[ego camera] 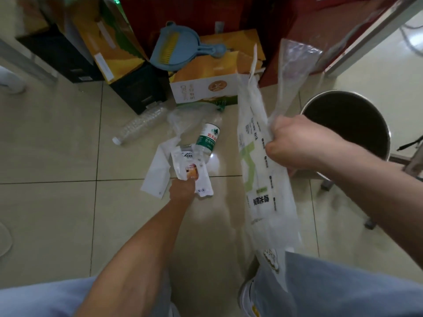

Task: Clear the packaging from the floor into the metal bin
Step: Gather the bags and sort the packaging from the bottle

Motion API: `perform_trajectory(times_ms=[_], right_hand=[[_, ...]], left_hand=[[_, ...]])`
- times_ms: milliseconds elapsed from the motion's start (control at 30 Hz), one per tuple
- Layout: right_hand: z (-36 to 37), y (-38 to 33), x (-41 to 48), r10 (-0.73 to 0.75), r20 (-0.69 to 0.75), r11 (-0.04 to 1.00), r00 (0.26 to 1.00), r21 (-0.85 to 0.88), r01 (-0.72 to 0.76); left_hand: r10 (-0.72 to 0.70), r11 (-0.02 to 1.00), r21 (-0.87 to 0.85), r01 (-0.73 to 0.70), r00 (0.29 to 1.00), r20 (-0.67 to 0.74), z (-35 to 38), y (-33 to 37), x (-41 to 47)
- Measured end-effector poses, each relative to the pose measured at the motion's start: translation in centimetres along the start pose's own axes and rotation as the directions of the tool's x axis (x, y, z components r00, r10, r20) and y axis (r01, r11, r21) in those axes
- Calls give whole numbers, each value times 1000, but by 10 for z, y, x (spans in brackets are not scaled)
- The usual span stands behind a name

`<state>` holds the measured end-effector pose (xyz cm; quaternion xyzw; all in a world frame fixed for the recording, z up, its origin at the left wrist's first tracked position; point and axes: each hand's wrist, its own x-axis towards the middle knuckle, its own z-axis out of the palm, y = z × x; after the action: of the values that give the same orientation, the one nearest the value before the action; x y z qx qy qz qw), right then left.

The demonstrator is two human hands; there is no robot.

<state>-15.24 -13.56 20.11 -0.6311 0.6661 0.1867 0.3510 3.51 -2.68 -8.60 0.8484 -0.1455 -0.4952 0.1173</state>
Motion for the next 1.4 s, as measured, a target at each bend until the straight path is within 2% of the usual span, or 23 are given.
perform_trajectory(times_ms=[67, 133, 267, 400, 500, 600, 667, 700, 767, 900, 1033, 1167, 1233, 1267, 1333, 1400], right_hand=[[0, -5, 0, -7, 11, 1000, 1000, 9, 7], [-2, -12, 0, -13, 12, 1000, 1000, 16, 13], [-7, -17, -10, -43, 19, 998, 999, 43, 42], [-12, -14, -28, -31, 33, 993, 999, 113, 27], [-12, -14, -44, -48, 107, 968, 993, 249, 20], [-15, -15, -63, -182, 155, 909, 971, 404, 106], [-17, -18, -72, -221, 115, 874, 969, 465, 144], [-17, -20, -74, -213, 83, 865, 974, 479, 148], [-13, -26, -75, -186, 18, 866, 982, 475, 156], [2, -40, -76, -121, -76, 863, 990, 484, 142], [9, -46, -64, -126, -225, 910, 966, 361, 203], [-6, -40, -49, -111, -271, 944, 956, 273, 187], [-12, -39, -45, -130, -304, 963, 944, 188, 193], [-13, -41, -46, -147, -312, 971, 939, 135, 197], [-14, -45, -48, -180, -309, 980, 934, 29, 198], [-12, -45, -49, -204, -281, 979, 938, -42, 201]], left_hand=[[-18, 999, -31, 19, 1000, 16, -6, 9, -19], [-1, 999, 46, 1, 1000, -1, -18, 19, -38], [202, 913, 336, -229, 973, 114, -66, 54, -73], [334, 808, 438, -395, 918, 213, -112, 104, -116], [504, 705, 418, -573, 820, 272, -125, 135, -161], [689, 542, 300, -785, 620, 376, -131, 142, -210], [747, 427, 258, -867, 499, 440, -129, 135, -226], [754, 382, 260, -887, 462, 467, -126, 130, -228], [763, 326, 264, -908, 418, 494, -119, 125, -227], [772, 325, 212, -922, 388, 503, -110, 128, -225], [750, 374, 156, -914, 397, 530, -122, 132, -217], [673, 557, -67, -828, 402, 621, -137, 144, -205], [637, 651, -49, -757, 511, 577, -141, 149, -181], [619, 674, 25, -739, 583, 526, -144, 147, -164], [572, 665, 290, -688, 719, 395, -152, 133, -119], [457, 592, 594, -544, 834, 309, -160, 106, -70]])
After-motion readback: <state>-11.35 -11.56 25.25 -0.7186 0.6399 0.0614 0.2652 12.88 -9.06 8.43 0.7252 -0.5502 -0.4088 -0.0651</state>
